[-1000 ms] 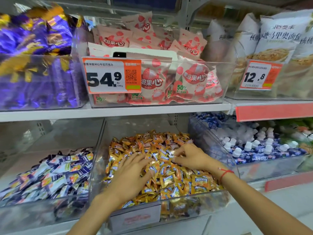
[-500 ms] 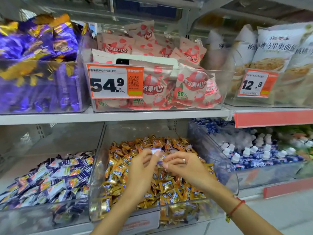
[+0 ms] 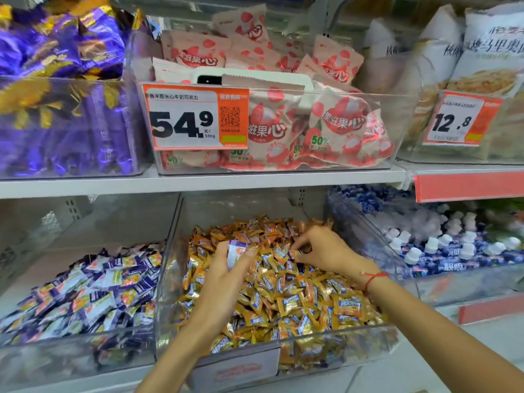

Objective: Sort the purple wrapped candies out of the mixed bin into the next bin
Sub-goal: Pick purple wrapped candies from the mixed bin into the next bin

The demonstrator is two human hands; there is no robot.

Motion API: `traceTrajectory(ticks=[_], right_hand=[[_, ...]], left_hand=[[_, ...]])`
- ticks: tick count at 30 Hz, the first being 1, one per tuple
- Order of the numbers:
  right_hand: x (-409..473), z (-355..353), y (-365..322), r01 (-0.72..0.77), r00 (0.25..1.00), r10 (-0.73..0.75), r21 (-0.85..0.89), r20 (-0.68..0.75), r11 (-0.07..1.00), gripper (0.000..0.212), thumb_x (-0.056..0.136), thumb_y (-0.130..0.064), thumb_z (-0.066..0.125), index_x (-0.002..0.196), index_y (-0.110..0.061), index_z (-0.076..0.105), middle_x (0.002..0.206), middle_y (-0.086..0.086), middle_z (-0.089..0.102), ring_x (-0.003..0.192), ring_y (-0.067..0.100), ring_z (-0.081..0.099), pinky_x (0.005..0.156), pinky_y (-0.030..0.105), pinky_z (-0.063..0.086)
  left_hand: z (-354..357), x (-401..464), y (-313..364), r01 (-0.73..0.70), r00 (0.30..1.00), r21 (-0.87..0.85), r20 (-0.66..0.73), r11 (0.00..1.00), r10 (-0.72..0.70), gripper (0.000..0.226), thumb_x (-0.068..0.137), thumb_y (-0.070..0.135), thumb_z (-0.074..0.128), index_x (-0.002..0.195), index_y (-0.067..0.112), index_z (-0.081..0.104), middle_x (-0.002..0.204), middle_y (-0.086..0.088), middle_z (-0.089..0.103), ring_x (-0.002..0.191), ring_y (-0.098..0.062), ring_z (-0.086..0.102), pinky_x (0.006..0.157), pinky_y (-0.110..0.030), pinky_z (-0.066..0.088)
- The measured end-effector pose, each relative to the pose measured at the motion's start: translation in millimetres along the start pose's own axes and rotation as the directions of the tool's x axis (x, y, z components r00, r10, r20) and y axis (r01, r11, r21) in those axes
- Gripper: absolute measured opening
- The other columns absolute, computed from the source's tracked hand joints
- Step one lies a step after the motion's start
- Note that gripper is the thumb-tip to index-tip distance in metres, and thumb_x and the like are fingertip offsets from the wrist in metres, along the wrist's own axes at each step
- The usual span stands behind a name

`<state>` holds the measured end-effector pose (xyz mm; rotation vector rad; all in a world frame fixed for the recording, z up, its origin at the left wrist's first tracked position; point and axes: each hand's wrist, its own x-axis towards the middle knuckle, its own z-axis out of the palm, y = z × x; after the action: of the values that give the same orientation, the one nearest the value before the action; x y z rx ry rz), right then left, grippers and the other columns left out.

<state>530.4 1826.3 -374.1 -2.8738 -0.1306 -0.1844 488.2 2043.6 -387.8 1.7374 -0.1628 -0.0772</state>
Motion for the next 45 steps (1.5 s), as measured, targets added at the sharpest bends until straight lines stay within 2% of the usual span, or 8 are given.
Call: traceTrajectory(ticks=[5,16,20,24,28,35,40,45], right_hand=[[-46.1,-14.1,-15.7,-0.074,0.996,0.090,0.479,-0.010,0.875,0.018,0.073,-0.026,0.083,0.087,-0.022,0.073,0.086,-0.008,0.071,0.067,-0.001,0.064,0.065,0.014,0.052],[-61.0,-2.2,-87.9,-0.086,0.996,0.021,0.906,0.085,0.415,0.021,0.088,-0.015,0.068,0.107,-0.022,0.074,0.099,-0.005,0.075,0.096,0.009,0.070,0.083,0.021,0.055],[-53.0,-14.4,-69.6,-0.066,0.998,0.029,0.835,0.060,0.546,0.026,0.094,-0.004,0.057,0.109,-0.020,0.070,0.102,-0.004,0.074,0.094,0.009,0.069,0.075,0.018,0.055],[3.8,-6.1,-14.2,-0.239,0.944,0.306,0.388,-0.122,0.890,0.029,0.097,-0.016,0.051,0.124,-0.015,0.060,0.122,0.010,0.064,0.110,0.025,0.059,0.085,0.028,0.047],[39.4,28.1,-3.1,-0.467,0.876,0.454,0.051,0.163,0.883,0.057,0.099,-0.049,0.033,0.149,-0.022,0.023,0.158,0.017,0.018,0.145,0.041,0.008,0.116,0.057,0.009],[3.5,25.3,-67.6,-0.077,0.956,0.055,0.065,0.287,0.995,0.048,0.105,-0.039,0.020,0.152,-0.034,0.017,0.162,0.006,0.004,0.149,0.027,0.000,0.118,0.051,-0.003],[-52.2,9.2,-70.7,0.272,0.838,-0.336,0.205,0.430,0.940,0.045,0.105,-0.031,0.032,0.149,-0.041,0.026,0.162,-0.012,-0.003,0.149,0.012,-0.007,0.118,0.049,-0.009],[-53.0,-24.9,-44.2,0.170,0.911,-0.337,0.528,0.238,0.832,0.027,0.098,-0.019,0.053,0.120,-0.030,0.066,0.145,-0.013,0.046,0.130,-0.003,0.041,0.105,0.015,0.032]], left_hand=[[8.2,-4.5,4.7,-0.029,0.997,-0.102,0.072,0.994,0.036,0.013,0.102,0.022,0.043,0.095,0.012,0.048,0.081,-0.003,0.054,0.056,-0.008,0.051,0.055,-0.022,0.047],[5.9,-7.5,4.3,0.019,1.000,-0.034,-0.003,0.999,-0.019,0.053,0.092,0.054,0.043,0.117,0.007,0.050,0.068,0.001,0.049,0.049,-0.002,0.055,0.064,-0.034,0.056],[3.8,-7.4,4.9,-0.008,0.994,-0.064,-0.105,0.998,0.001,0.043,0.101,0.041,0.035,0.080,0.007,0.052,0.064,-0.001,0.054,0.056,-0.014,0.061,0.066,-0.031,0.051],[5.4,-6.0,8.0,-0.073,0.992,-0.130,-0.109,0.989,0.059,0.035,0.102,0.029,0.040,0.119,0.004,0.057,0.096,-0.001,0.068,0.077,-0.007,0.067,0.068,-0.026,0.058],[3.2,-8.7,6.6,-0.158,0.976,-0.144,-0.173,0.977,0.132,0.022,0.101,0.024,0.044,0.118,0.018,0.056,0.089,0.012,0.067,0.073,-0.002,0.067,0.080,-0.045,0.058],[5.0,-2.8,6.9,-0.165,0.968,-0.176,-0.216,0.970,0.125,0.019,0.101,0.016,0.044,0.103,0.015,0.062,0.091,0.001,0.067,0.065,-0.001,0.064,0.068,-0.034,0.058],[3.3,-4.9,8.5,-0.160,0.968,-0.261,-0.230,0.952,0.099,0.015,0.101,0.016,0.043,0.105,0.019,0.057,0.088,0.001,0.062,0.059,0.000,0.061,0.051,-0.022,0.052],[0.2,-5.8,10.5,-0.146,0.970,-0.251,-0.224,0.957,0.090,0.016,0.101,0.013,0.044,0.096,0.021,0.057,0.083,-0.001,0.057,0.048,-0.001,0.054,0.061,-0.037,0.048]])
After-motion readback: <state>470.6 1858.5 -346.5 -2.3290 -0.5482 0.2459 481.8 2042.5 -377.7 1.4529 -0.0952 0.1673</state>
